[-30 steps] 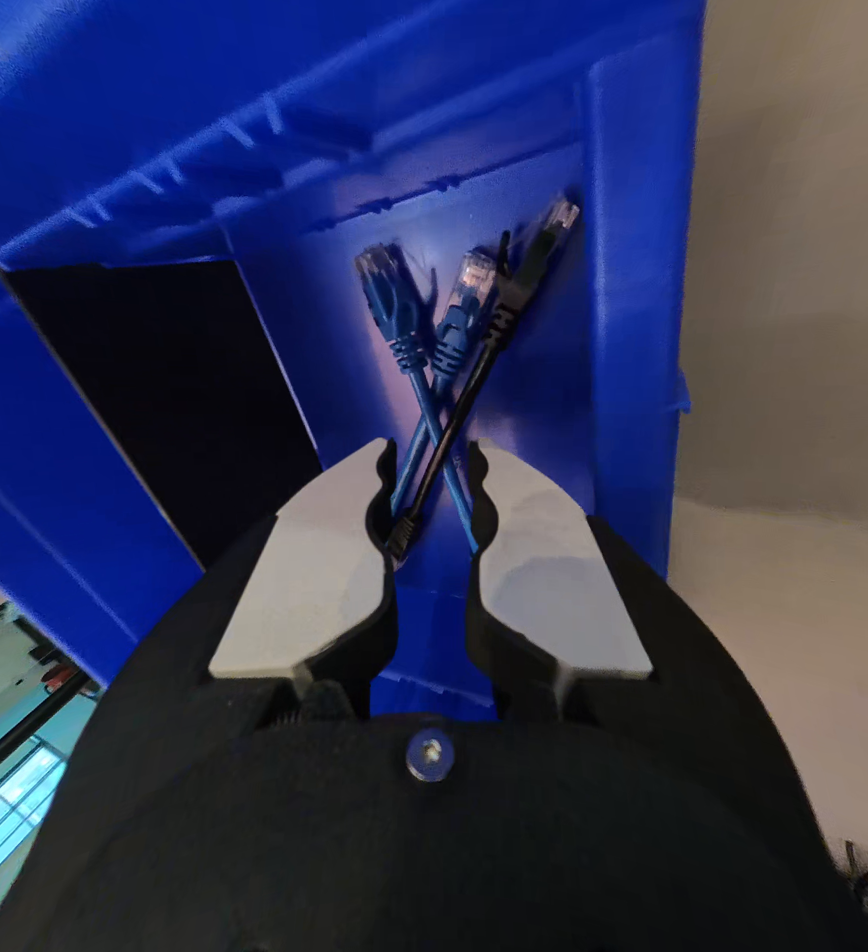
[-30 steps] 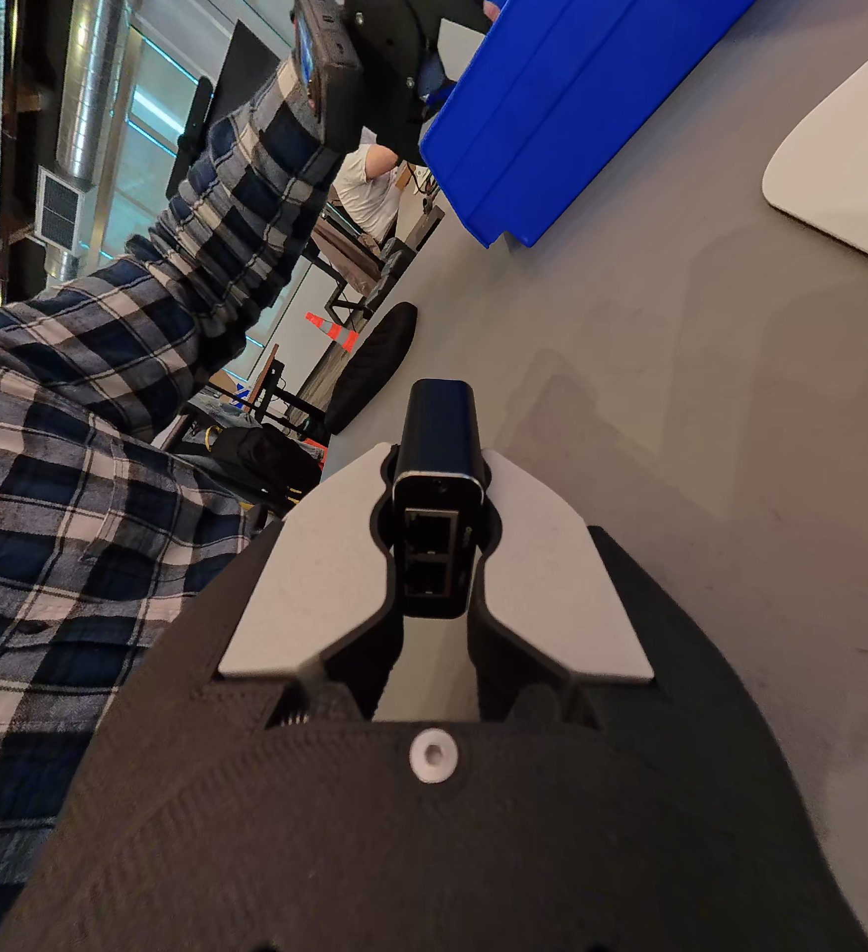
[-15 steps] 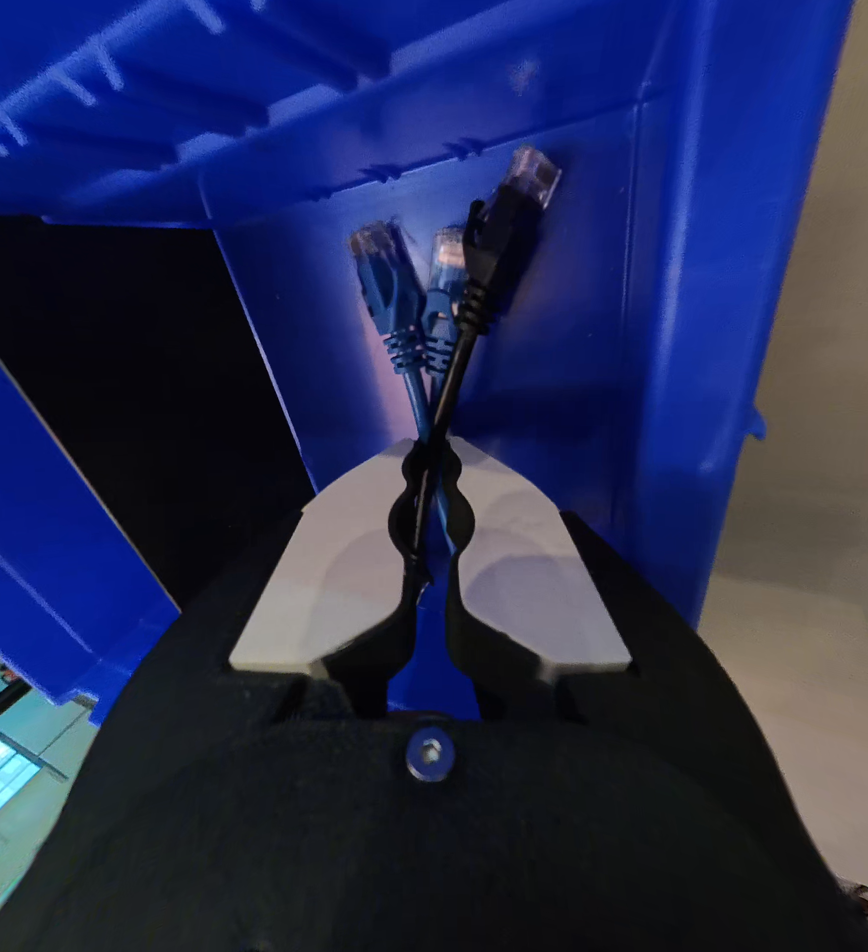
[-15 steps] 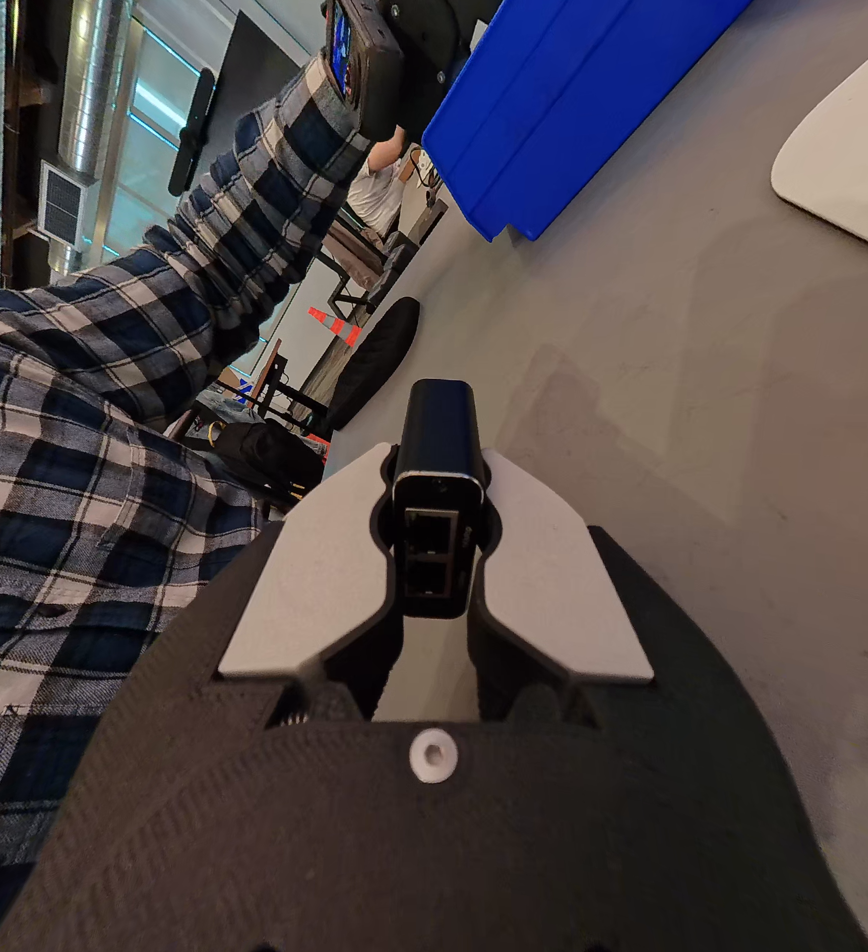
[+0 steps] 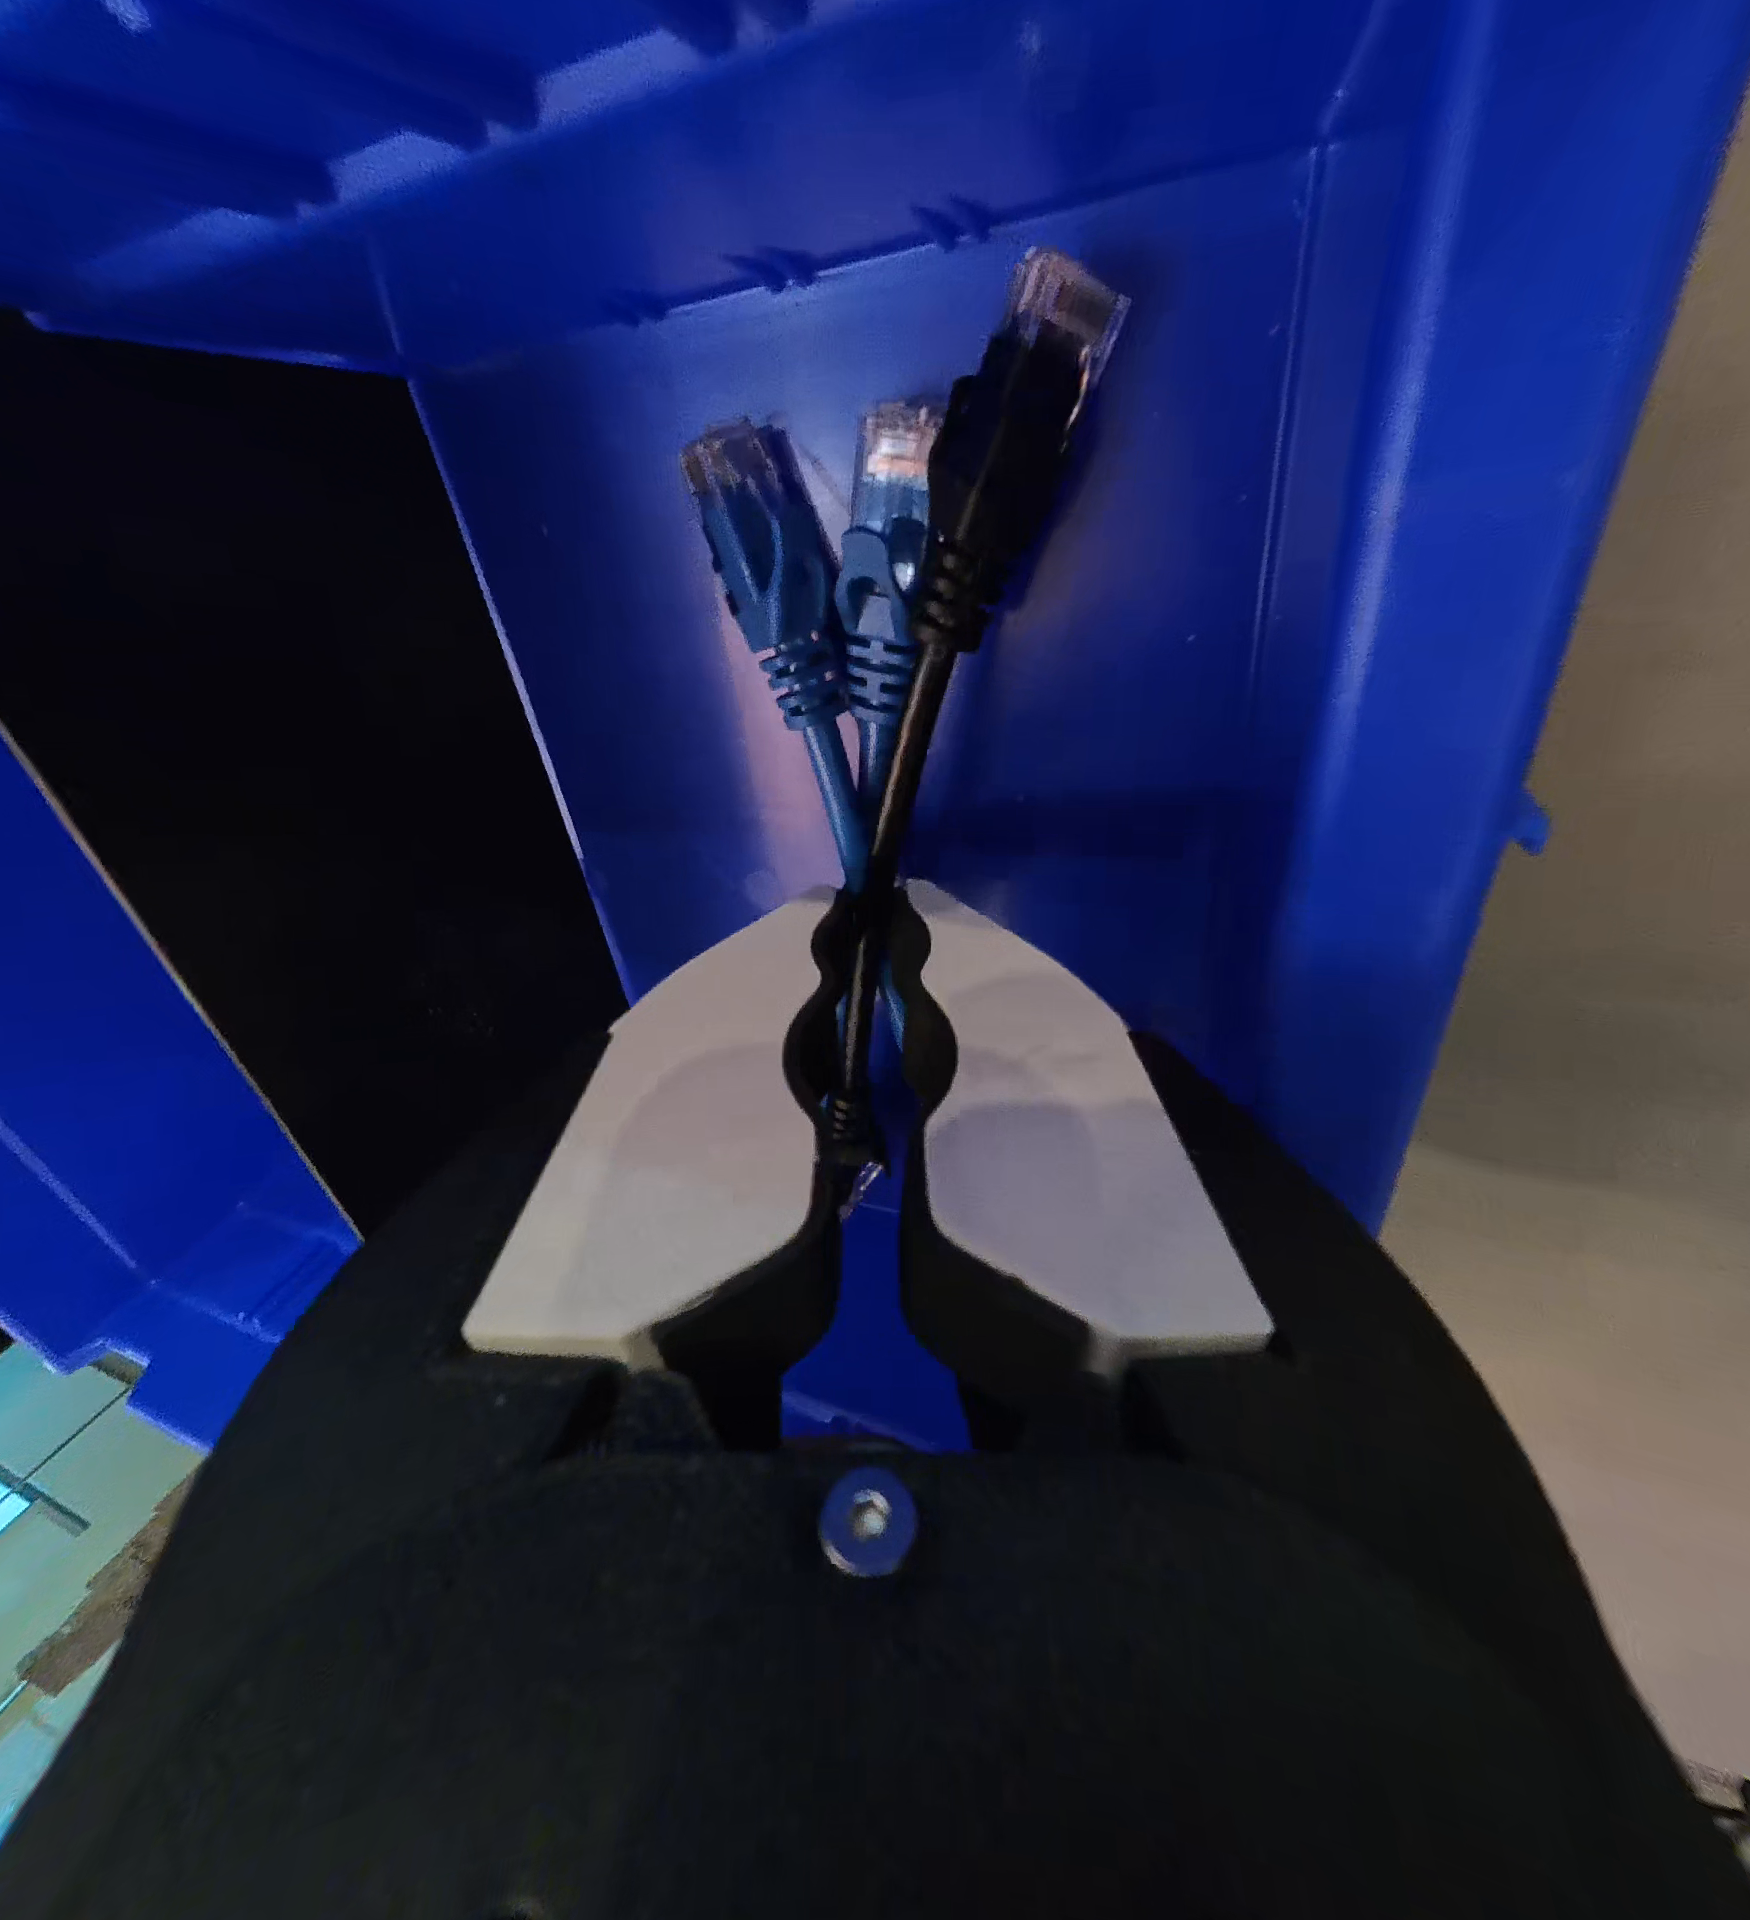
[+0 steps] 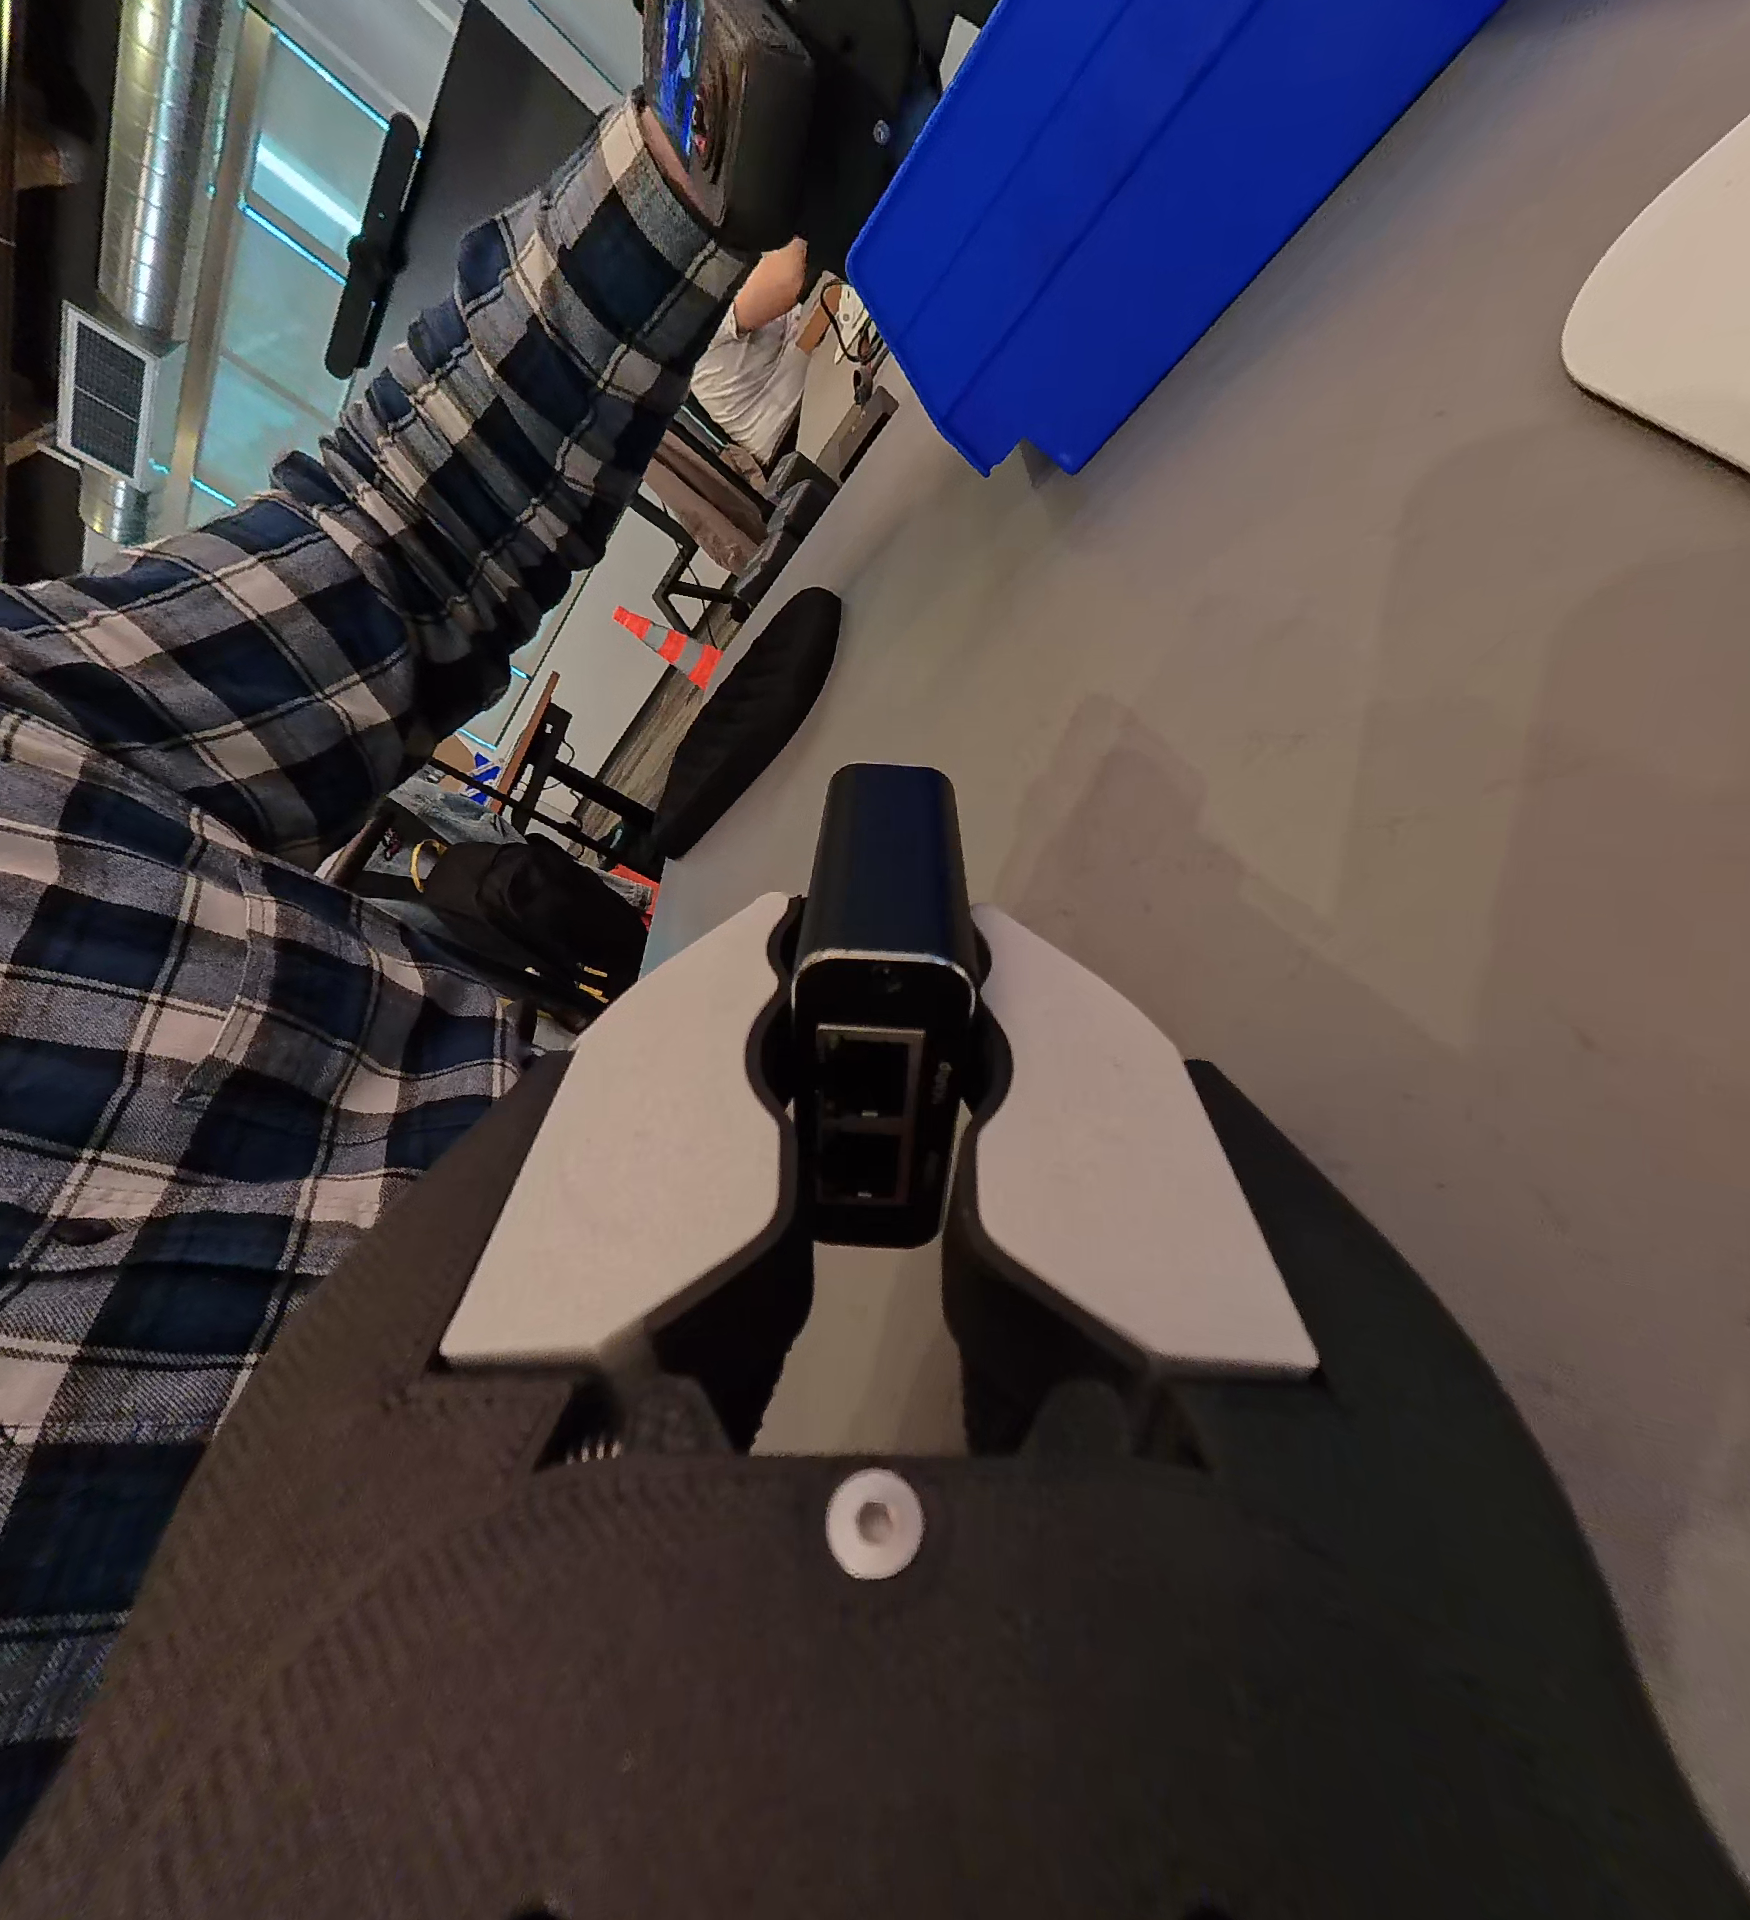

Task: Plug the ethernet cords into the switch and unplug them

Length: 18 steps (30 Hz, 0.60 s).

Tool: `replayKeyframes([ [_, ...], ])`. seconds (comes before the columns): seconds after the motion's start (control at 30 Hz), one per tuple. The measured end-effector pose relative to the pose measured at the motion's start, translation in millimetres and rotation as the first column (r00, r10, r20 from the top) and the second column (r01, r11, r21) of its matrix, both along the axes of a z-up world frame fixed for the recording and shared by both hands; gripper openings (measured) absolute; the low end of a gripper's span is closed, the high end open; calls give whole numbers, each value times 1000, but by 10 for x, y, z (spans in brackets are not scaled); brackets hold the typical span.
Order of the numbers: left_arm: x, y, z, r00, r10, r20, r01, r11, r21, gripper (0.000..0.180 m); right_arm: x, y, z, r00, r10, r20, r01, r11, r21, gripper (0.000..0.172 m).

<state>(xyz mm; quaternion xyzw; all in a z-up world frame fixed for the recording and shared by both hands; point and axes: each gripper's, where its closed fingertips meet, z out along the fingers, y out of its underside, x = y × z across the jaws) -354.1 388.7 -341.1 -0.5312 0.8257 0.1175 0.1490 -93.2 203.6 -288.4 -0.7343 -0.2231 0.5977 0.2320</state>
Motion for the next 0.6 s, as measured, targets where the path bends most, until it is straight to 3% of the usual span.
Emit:
replayKeyframes([
  [0.6,5,56,106,993,89,72,-88,996,-8,6,-7,-4,-9,1000,5,7,-5,1000,0,27],
])
